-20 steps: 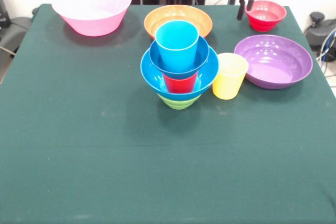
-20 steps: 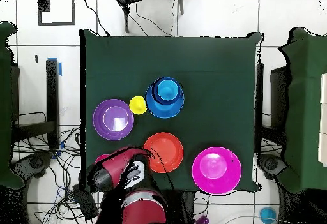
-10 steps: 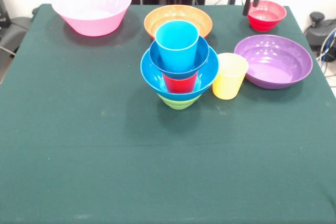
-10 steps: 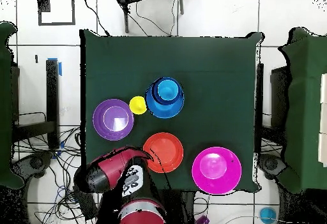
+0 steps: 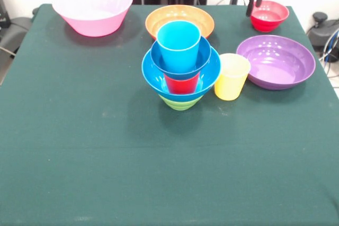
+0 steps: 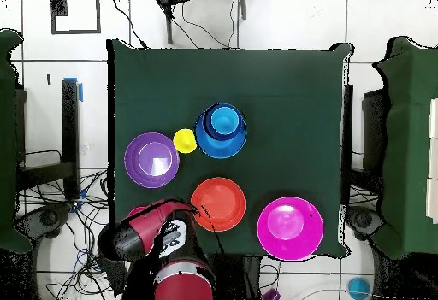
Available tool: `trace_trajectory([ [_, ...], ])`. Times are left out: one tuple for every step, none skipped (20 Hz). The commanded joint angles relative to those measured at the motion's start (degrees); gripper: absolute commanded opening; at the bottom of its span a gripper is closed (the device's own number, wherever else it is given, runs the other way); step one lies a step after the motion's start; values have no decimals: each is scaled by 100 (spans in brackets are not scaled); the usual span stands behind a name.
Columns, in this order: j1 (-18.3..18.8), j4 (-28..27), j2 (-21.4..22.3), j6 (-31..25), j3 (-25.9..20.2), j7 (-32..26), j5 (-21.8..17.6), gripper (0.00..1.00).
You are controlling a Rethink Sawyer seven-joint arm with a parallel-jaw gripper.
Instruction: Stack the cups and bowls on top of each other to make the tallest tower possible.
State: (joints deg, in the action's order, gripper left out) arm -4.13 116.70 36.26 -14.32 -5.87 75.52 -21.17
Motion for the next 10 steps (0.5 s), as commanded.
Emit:
trace_trajectory([
  [-61,-106,-366,186,-331,977,110,100],
  [-42,-98,-380,206,-340,968,102,100],
  [-46,-105,-395,203,-332,968,100,100],
  [-54,-132,-434,229,-326,970,94,100],
  [-55,-144,-458,243,-323,968,88,100],
  [-61,-162,-489,265,-310,972,81,100],
  [-60,-172,-510,276,-308,969,74,100],
  [-61,-191,-540,300,-304,970,70,100],
  [-66,-204,-559,308,-298,970,67,100],
  [-79,-225,-590,347,-278,980,56,100],
])
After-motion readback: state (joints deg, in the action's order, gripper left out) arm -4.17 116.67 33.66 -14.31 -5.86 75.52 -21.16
